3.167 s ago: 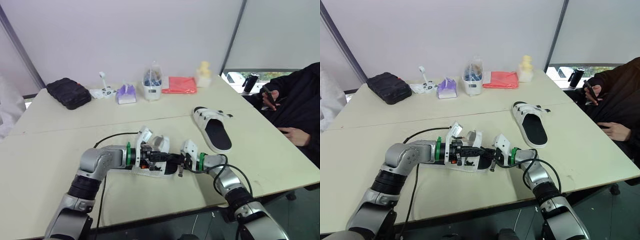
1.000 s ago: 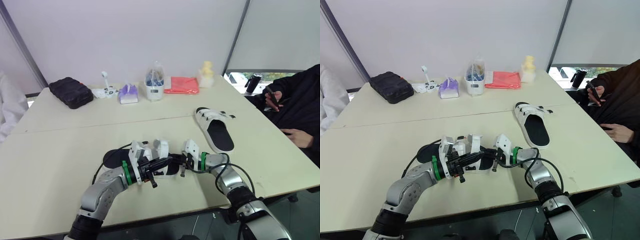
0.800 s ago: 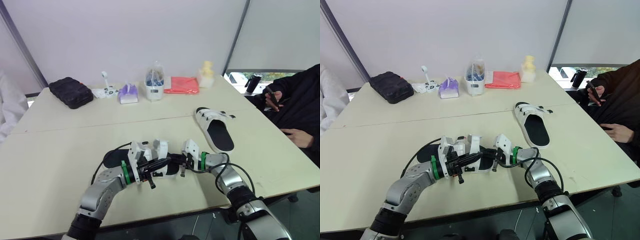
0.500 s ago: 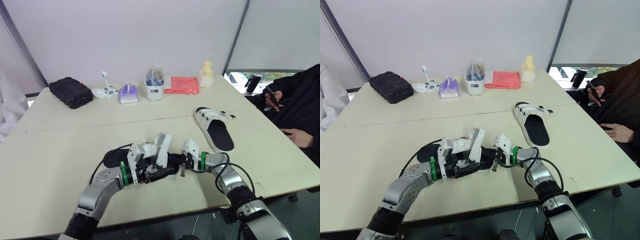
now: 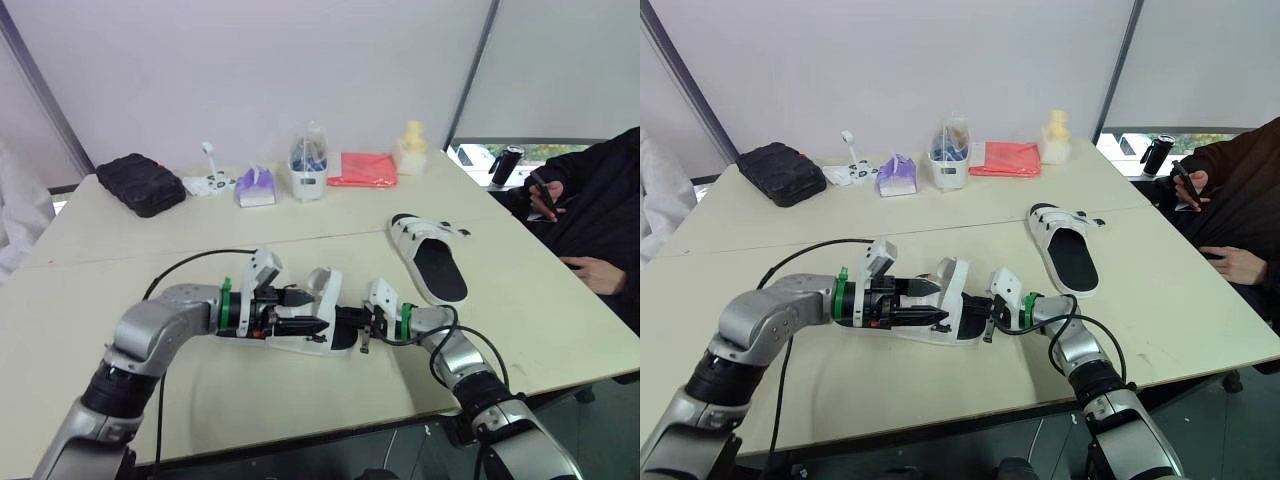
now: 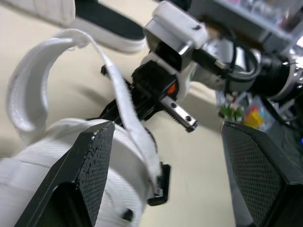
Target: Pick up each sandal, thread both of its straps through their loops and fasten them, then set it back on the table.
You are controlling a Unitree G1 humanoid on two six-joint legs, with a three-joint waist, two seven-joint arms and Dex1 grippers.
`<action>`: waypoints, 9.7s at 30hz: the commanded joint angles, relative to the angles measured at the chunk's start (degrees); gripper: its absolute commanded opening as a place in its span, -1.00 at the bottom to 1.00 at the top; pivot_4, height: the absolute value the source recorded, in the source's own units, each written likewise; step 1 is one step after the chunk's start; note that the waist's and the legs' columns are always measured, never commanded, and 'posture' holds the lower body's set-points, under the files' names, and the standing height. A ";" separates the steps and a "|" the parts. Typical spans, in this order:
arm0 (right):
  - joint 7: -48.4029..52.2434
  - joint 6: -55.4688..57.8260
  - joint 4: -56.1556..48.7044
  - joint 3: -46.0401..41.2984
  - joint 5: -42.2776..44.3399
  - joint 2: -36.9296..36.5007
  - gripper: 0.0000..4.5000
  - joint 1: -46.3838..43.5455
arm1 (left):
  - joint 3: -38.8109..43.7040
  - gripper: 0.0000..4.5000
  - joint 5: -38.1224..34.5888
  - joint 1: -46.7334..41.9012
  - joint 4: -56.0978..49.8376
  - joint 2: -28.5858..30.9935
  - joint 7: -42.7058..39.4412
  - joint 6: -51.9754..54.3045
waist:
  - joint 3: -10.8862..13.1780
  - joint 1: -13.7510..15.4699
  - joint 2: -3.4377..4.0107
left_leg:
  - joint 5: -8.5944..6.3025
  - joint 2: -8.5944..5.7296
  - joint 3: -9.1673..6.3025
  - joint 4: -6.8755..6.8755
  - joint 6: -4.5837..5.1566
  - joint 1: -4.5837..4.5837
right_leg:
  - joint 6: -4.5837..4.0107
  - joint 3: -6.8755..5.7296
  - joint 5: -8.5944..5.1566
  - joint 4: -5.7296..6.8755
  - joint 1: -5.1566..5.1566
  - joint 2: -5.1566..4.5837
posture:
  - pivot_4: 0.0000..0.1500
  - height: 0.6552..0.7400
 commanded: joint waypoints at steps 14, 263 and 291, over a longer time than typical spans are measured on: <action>-2.62 3.02 6.61 3.73 -5.74 1.72 -1.00 3.40 | -9.56 -0.54 6.77 -12.78 9.92 -1.63 -8.66 3.71 | 0.01 -0.88 -0.02 | 0.02 0.00 0.01 -0.17 0.01 -0.01 | 0.14 0.06 0.18 0.07 -0.02 0.06 | 1.00 1.00; -1.30 4.71 7.16 3.74 -5.87 -0.18 -1.00 4.20 | 1.17 -0.99 8.06 25.65 -7.93 -6.16 4.28 -17.86 | -0.27 0.23 0.22 | -0.32 -0.02 -0.15 0.08 -0.05 0.02 | -0.23 -0.04 -0.11 -0.16 0.08 -0.08 | 1.00 1.00; -2.07 3.53 9.87 3.80 -6.42 0.80 -1.00 2.61 | 13.17 -0.99 -19.05 7.24 -0.20 -9.52 9.88 11.01 | -0.17 0.03 -0.04 | -0.30 -0.02 -0.24 0.03 -0.03 0.06 | -0.05 -0.12 0.00 -0.08 -0.05 0.01 | 1.00 1.00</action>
